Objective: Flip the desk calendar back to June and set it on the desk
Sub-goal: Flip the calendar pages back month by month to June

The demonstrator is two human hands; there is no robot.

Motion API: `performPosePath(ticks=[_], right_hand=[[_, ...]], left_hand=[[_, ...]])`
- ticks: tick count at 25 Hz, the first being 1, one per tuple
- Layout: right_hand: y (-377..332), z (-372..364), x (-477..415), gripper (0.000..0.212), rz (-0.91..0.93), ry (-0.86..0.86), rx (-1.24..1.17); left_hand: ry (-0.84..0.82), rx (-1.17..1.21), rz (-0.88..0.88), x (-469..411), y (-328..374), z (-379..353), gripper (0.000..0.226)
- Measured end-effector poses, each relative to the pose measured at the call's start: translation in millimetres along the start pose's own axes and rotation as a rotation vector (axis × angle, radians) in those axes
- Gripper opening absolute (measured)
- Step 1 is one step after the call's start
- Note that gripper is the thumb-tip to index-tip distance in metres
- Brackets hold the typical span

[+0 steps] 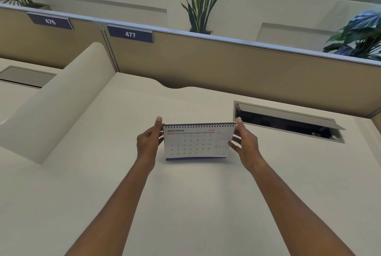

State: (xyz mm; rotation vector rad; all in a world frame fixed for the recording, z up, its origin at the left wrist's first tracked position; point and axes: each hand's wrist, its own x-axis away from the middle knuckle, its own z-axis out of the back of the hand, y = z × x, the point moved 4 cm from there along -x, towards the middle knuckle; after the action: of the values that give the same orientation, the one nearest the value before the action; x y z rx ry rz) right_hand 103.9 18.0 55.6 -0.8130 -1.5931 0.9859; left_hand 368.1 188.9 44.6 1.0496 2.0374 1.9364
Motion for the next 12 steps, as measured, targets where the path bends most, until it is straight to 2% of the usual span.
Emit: performPosePath(ticks=[1,4,9,12], right_hand=[[5,3,0,0.056,-0.011,0.034,0.003],[29,19,-1,0.039,-0.043,0.134,0.046],[65,35,3,0.009,-0.036,0.165,0.154],[73,34,4,0.009,-0.026,0.172,0.15]], left_hand=[[0.04,0.006,0.001,0,-3,6,0.049],[0.154,-0.013,0.018,2,-23,31,0.032],[0.208,-0.061,0.142,14,-70,59,0.018],[0.176,-0.074,0.199,20,-84,57,0.02]])
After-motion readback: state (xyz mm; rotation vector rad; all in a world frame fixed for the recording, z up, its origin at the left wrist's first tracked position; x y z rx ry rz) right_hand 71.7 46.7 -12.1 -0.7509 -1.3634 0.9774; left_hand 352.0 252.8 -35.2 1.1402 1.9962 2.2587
